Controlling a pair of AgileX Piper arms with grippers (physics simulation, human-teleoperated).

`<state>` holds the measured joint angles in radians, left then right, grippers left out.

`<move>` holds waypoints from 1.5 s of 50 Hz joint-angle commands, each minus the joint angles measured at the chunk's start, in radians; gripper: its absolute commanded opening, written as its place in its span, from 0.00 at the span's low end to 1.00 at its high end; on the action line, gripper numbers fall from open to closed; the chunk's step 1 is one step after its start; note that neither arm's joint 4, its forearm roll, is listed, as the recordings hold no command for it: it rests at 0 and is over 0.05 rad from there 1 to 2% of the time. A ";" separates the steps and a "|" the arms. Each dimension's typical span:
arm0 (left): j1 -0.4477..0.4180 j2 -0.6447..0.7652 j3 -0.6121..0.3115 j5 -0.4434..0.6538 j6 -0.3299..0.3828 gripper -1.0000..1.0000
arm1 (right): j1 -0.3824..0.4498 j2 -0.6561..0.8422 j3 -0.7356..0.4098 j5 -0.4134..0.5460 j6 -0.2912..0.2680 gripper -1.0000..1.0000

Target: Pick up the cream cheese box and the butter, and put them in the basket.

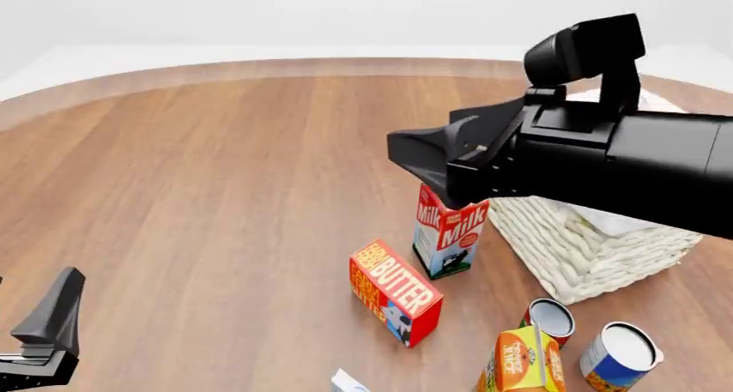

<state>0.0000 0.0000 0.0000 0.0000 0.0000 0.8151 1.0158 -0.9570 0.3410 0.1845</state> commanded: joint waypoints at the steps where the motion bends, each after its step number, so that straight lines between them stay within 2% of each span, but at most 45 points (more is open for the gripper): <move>1: 0.000 0.000 0.000 0.000 0.000 1.00 | -0.005 0.019 0.027 -0.001 0.023 1.00; 15: 0.000 0.000 0.000 0.000 0.000 1.00 | -0.038 0.026 0.019 0.050 0.014 1.00; 16: 0.000 0.000 0.000 0.000 0.000 1.00 | -0.044 0.026 0.017 0.056 0.018 1.00; 17: 0.000 0.000 0.000 0.000 0.000 1.00 | -0.049 0.028 0.021 0.058 0.054 1.00; 18: 0.000 0.000 0.000 0.000 0.000 1.00 | -0.048 0.027 0.022 0.057 0.062 1.00; 20: 0.000 0.000 0.000 0.000 0.000 1.00 | -0.040 0.036 0.024 0.059 0.032 1.00; 24: 0.000 0.000 0.000 0.000 0.000 1.00 | -0.043 0.038 0.043 0.048 0.038 1.00; 26: 0.000 0.000 0.000 0.000 0.000 1.00 | -0.049 0.039 0.068 0.038 0.058 1.00; 27: 0.000 0.000 0.000 0.000 0.000 1.00 | -0.061 0.043 0.081 0.037 0.042 1.00; 32: 0.000 0.000 0.000 0.000 0.000 1.00 | -0.065 0.034 0.114 0.038 0.061 1.00; 37: 0.000 0.000 0.000 0.000 0.000 1.00 | -0.083 0.027 0.092 0.065 0.043 1.00; 38: 0.000 0.000 0.000 0.000 0.000 1.00 | -0.083 0.026 0.071 0.078 0.019 1.00; 39: 0.000 0.000 0.000 0.000 0.000 1.00 | -0.081 0.025 0.057 0.088 0.033 1.00; 41: 0.000 0.000 0.000 0.000 0.000 1.00 | -0.078 0.036 0.036 0.107 -0.004 1.00; 47: 0.000 0.000 0.000 0.000 0.000 1.00 | -0.095 0.033 0.064 0.090 -0.007 1.00; 48: 0.000 0.000 0.000 0.000 0.000 1.00 | -0.104 0.032 0.073 0.085 0.017 1.00; 50: 0.000 0.000 0.000 0.000 0.000 1.00 | -0.104 0.036 0.079 0.082 -0.002 1.00; 60: 0.000 0.000 0.000 0.000 0.000 1.00 | -0.127 0.039 0.100 0.084 0.008 1.00; 75: 0.000 0.000 0.000 0.000 0.000 1.00 | -0.137 0.069 0.149 0.037 0.015 1.00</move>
<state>0.0000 0.0000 0.0000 0.0000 0.0000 0.6872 1.0679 -0.8337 0.3974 0.1954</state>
